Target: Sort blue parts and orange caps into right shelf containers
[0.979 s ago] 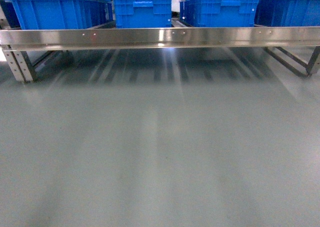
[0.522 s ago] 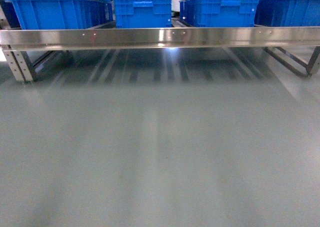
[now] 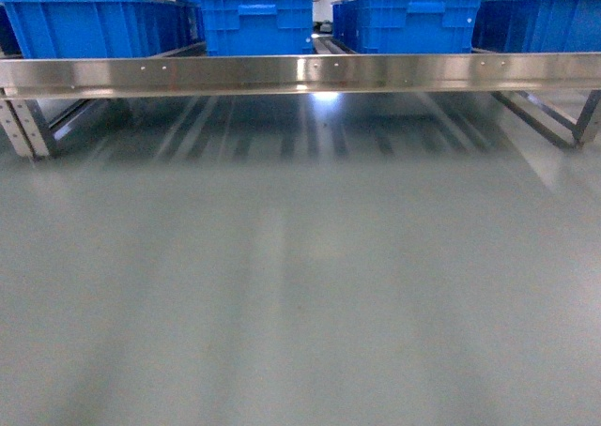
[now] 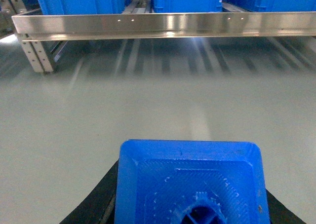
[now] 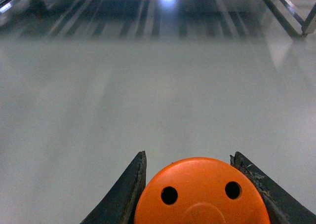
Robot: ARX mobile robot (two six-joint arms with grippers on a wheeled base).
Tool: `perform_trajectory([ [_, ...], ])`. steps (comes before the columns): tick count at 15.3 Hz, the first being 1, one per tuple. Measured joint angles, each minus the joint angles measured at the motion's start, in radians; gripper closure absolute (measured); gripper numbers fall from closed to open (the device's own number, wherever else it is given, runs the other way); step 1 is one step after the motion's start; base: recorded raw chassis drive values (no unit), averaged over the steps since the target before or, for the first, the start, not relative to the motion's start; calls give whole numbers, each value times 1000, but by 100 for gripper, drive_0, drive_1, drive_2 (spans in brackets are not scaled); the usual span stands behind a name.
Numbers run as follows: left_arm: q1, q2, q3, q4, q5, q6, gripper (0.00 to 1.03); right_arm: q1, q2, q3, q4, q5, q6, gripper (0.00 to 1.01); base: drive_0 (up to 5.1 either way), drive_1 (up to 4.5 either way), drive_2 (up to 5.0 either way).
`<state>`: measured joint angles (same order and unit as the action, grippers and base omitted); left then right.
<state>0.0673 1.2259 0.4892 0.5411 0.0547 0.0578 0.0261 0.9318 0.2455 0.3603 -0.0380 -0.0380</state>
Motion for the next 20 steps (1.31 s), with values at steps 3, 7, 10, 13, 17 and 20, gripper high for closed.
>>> perform_trajectory([
  [3, 0, 0, 0, 3, 1, 0, 59, 0, 0, 0, 1, 0, 0, 58, 303, 186, -498],
  [7, -5, 0, 0, 0, 5, 0, 59, 0, 0, 0, -1, 4, 0, 58, 81, 358, -419],
  [10, -5, 0, 0, -2, 4, 0, 59, 0, 1, 0, 2, 4, 0, 58, 14, 436, -408],
  [13, -5, 0, 0, 0, 5, 0, 59, 0, 0, 0, 0, 4, 0, 58, 0, 424, -424],
  [17, -5, 0, 0, -2, 2, 0, 59, 0, 2, 0, -1, 3, 0, 58, -3, 421, -427],
  [20, -5, 0, 0, -1, 2, 0, 59, 0, 0, 0, 1, 3, 0, 58, 2, 422, -418],
])
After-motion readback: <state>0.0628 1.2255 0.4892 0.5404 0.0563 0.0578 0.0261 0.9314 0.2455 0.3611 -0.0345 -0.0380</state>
